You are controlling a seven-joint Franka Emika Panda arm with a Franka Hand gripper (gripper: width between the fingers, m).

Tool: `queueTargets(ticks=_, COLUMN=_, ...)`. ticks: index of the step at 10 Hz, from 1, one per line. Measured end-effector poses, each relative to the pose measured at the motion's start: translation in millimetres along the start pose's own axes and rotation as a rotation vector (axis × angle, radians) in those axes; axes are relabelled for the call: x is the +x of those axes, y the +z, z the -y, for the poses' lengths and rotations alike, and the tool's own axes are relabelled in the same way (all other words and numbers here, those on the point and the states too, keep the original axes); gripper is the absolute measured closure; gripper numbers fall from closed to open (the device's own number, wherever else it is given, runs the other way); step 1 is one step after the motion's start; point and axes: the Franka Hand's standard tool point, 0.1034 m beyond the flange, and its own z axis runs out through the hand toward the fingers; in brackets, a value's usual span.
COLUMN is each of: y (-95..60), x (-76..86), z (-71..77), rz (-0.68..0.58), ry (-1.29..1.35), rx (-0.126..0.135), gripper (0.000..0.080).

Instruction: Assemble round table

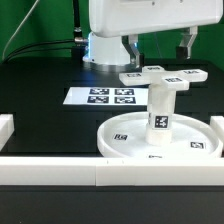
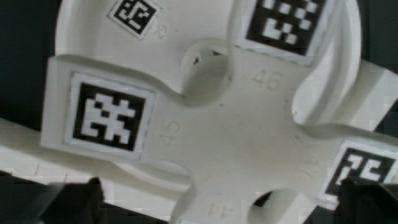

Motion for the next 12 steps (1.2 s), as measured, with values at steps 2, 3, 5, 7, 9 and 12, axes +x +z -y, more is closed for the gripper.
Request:
queueTargets(ticks=2, y=1.2, x=1.1, z=2.3, rz=0.005, ry=-0.185, rx=-0.022, gripper=0.0151)
queueTargets(ticks=3, y=1.9, x=1.6, z=3.6, rz=0.009, ry=-0.251, rx=-0.03, gripper=0.0151)
queueTargets(ticks=5, y=6.0, x=-0.5, z=6.3, rz=0.014, ry=-0.302, rx=-0.036, gripper=0.0151)
queueTargets(ticks=7, y=10.5, x=-5.1, z=6.9, rz=0.022, ry=-0.302, rx=-0.033, gripper=0.0151)
queueTargets(ticks=9, y=15.4, x=-7.2, z=7.7, rz=0.031, ry=-0.302, rx=-0.031, gripper=0.0151)
queueTargets(ticks=12, y=19.3, x=-9.6, z=6.6, rz=0.04, ry=-0.31, rx=-0.032, gripper=0.0151)
